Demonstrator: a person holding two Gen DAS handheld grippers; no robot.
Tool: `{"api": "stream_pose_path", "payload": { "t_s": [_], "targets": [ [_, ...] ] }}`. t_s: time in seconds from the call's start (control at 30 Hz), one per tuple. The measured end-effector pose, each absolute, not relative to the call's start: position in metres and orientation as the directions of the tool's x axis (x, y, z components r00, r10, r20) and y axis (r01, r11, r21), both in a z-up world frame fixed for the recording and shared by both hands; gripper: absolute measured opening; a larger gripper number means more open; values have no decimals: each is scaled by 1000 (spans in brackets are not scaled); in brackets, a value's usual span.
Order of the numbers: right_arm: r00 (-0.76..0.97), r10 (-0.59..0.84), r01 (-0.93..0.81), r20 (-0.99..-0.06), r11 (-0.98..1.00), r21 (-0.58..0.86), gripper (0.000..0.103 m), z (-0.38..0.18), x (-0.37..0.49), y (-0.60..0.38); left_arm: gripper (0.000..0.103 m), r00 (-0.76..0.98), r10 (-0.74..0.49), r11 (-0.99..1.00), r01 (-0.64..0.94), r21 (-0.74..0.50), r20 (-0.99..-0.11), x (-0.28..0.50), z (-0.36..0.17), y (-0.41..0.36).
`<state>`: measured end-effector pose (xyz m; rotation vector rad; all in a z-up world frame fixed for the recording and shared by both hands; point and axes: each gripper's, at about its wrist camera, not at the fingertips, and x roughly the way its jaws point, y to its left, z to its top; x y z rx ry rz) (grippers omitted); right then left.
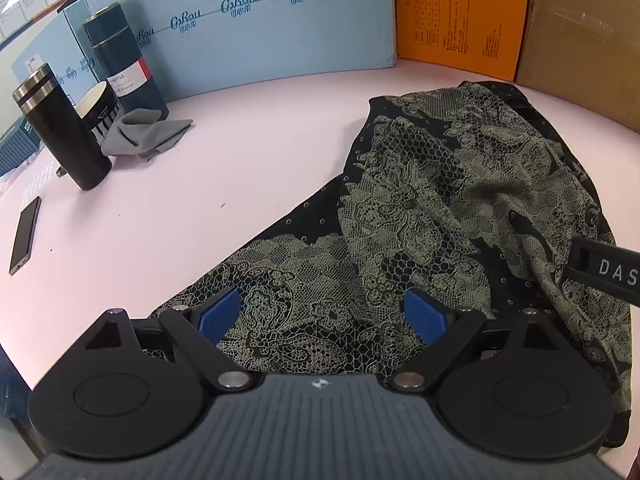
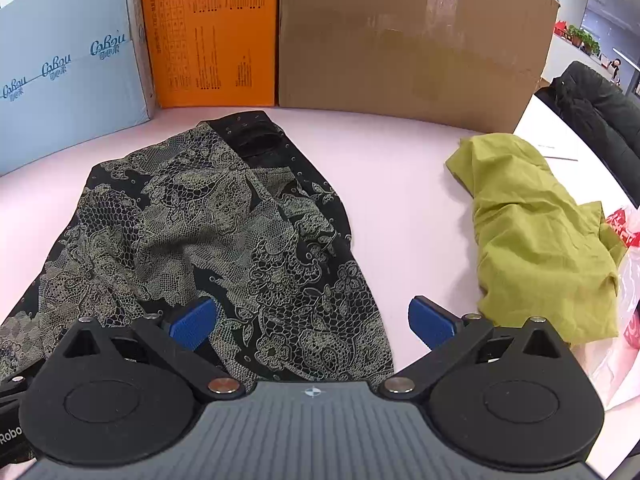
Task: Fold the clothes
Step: 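Grasp the lace-patterned top with the right gripper and lift it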
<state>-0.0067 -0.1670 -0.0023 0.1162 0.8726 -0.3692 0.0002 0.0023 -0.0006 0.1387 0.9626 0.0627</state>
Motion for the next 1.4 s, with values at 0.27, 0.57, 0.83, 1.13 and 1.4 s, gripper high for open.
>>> {"api": "stream_pose_path", "payload": {
  "t_s": [0.27, 0.57, 0.83, 1.13, 1.4],
  "targets": [
    [689, -194, 374, -699, 921, 113, 103, 16, -30, -172, 89, 553, 103, 984, 62, 164, -827, 2, -4, 20],
    [794, -124, 358, -596, 887, 293, 103, 36, -56, -177, 89, 566, 83, 983, 89, 161, -820, 0, 11, 69],
    [836, -8, 227, -549, 916, 332, 103, 39, -75, -202, 89, 594, 81, 956, 181, 232, -800, -26, 8, 159],
    [669, 53, 144, -741, 969, 199, 100, -25, -93, -177, 89, 538, 84, 908, 306, 288, -839, -64, -27, 165],
    [682, 119, 177, -722, 930, 321, 3, -16, -70, -200, 89, 612, 90, 912, 266, 311, -785, -52, -5, 150]
  ]
}}
